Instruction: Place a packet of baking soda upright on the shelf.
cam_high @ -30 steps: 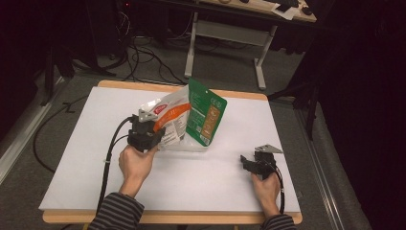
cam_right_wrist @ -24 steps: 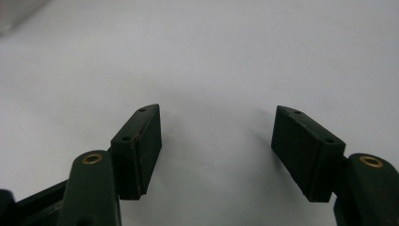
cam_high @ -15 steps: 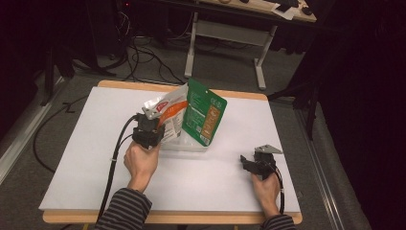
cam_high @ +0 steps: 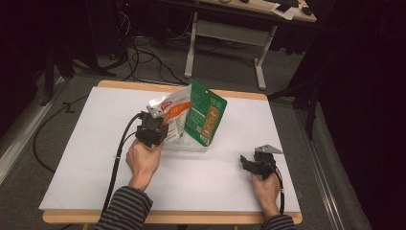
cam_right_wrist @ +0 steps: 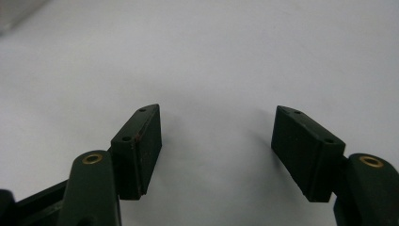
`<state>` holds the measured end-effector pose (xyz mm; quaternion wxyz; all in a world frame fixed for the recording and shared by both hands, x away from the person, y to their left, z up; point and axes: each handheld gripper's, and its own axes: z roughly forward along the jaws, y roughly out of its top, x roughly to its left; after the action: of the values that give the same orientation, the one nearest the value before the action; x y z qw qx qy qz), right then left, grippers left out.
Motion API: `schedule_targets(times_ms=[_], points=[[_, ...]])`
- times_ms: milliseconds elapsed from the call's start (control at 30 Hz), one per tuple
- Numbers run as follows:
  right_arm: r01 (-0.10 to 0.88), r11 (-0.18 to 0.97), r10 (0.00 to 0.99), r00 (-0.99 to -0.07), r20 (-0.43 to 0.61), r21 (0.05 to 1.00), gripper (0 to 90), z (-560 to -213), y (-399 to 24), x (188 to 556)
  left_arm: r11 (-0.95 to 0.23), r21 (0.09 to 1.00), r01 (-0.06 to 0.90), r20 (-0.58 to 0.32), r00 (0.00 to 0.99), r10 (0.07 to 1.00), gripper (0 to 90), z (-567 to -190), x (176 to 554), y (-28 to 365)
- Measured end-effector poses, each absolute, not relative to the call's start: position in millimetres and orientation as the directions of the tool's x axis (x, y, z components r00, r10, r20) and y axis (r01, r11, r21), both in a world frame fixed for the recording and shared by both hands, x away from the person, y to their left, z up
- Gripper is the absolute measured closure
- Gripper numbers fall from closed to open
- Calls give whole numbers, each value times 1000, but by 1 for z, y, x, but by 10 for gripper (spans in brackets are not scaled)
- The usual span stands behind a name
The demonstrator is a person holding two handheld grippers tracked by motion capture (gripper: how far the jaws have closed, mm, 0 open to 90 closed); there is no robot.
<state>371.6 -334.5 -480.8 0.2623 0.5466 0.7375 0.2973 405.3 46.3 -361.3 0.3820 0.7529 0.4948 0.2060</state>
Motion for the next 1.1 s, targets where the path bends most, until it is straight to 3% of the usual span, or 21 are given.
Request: schedule_targets(times_ms=[333, 600, 767, 1100], points=[[647, 233, 961, -267, -70, 726, 342, -481, -334, 371, -229, 774, 590, -29, 394, 919, 899, -361, 404, 44], [647, 230, 962, -266, -68, 727, 342, -481, -334, 372, -231, 765, 601, -58, 422, 905, 880, -359, 408, 37], [650, 226, 962, -266, -62, 726, 342, -481, -335, 372, -255, 730, 634, -91, 461, 883, 813, -363, 411, 36], [652, 224, 962, -268, -56, 724, 343, -481, -335, 372, -249, 737, 629, -102, 466, 879, 820, -364, 414, 37]])
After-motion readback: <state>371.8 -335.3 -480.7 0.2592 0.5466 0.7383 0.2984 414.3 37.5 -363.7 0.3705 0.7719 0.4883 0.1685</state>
